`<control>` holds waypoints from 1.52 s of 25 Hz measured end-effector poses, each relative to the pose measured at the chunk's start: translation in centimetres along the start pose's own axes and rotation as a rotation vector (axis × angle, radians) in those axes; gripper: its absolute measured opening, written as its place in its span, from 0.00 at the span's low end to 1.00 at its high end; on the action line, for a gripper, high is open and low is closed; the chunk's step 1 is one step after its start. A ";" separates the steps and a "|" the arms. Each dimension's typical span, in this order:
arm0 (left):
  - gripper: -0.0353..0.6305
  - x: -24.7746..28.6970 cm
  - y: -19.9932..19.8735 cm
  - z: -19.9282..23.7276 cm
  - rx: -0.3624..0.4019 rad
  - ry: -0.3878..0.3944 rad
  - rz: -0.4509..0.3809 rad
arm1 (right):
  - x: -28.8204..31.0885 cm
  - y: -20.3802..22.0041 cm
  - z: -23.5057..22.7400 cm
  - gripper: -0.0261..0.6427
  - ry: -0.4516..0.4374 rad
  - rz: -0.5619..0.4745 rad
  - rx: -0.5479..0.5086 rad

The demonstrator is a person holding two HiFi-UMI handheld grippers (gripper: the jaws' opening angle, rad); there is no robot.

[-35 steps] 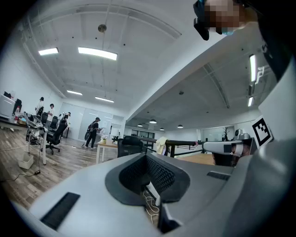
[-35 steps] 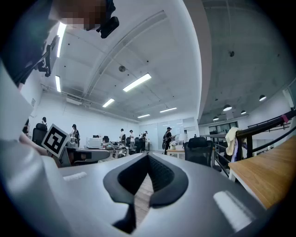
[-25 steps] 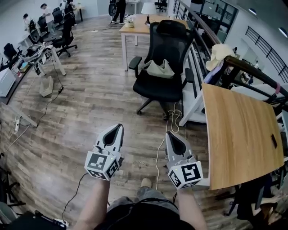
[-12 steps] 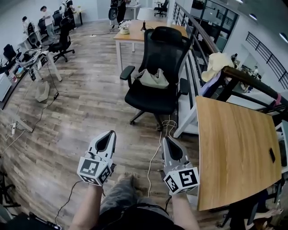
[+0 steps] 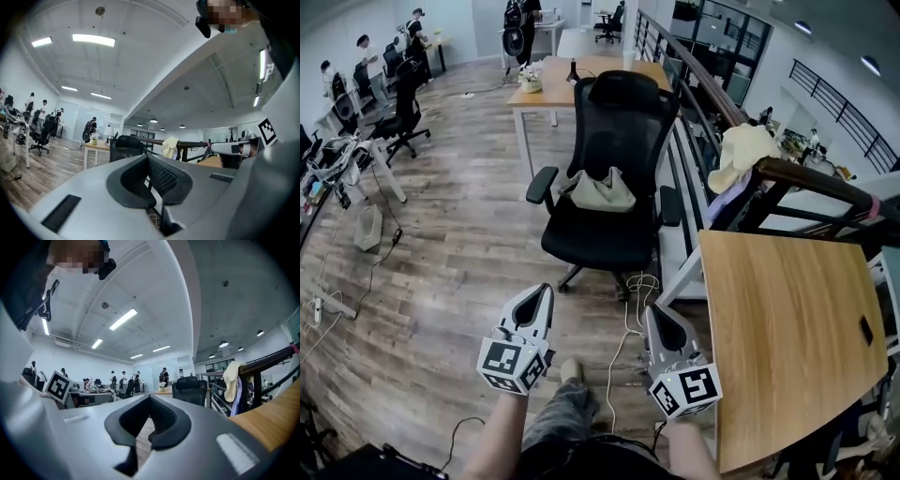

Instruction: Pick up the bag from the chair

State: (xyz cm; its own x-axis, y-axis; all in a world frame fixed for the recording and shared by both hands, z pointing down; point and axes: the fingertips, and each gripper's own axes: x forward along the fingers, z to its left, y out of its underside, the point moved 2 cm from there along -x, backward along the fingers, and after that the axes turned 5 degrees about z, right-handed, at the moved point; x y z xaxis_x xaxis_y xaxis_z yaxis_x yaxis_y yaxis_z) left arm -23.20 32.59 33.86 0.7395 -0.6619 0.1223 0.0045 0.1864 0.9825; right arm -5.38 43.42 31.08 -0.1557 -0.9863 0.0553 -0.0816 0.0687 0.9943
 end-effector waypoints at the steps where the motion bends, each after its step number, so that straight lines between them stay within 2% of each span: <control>1: 0.05 1.3 -0.4 0.5 -0.003 0.012 -0.001 | 0.9 -0.2 -0.7 0.05 0.012 0.002 0.002; 7: 0.05 7.7 -2.1 4.2 0.028 0.070 0.018 | 7.1 -1.1 -4.0 0.05 0.071 -0.008 0.032; 15: 0.05 14.6 -3.2 11.0 0.011 0.065 0.018 | 16.2 -0.8 -6.1 0.05 0.067 -0.013 0.042; 19: 0.05 17.2 -2.8 12.0 -0.014 0.077 0.027 | 18.2 -0.7 -6.9 0.05 0.067 0.007 0.027; 25: 0.05 20.1 -1.5 12.7 -0.035 0.091 0.060 | 20.5 0.3 -9.5 0.05 0.087 0.037 0.060; 31: 0.05 24.1 -1.5 14.8 -0.035 0.076 0.071 | 26.2 1.2 -12.1 0.05 0.035 0.042 0.071; 38: 0.05 31.8 -1.2 16.6 -0.041 0.052 0.080 | 33.8 2.2 -16.5 0.05 -0.050 0.085 0.067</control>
State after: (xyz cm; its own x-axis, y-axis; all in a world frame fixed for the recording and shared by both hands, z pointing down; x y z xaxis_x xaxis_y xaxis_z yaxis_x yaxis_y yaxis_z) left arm -10.88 -0.74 38.94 0.7726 -0.6053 0.1915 -0.0290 0.2676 0.9631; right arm 5.41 7.79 36.69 -0.2141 -0.9677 0.1332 -0.1316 0.1637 0.9777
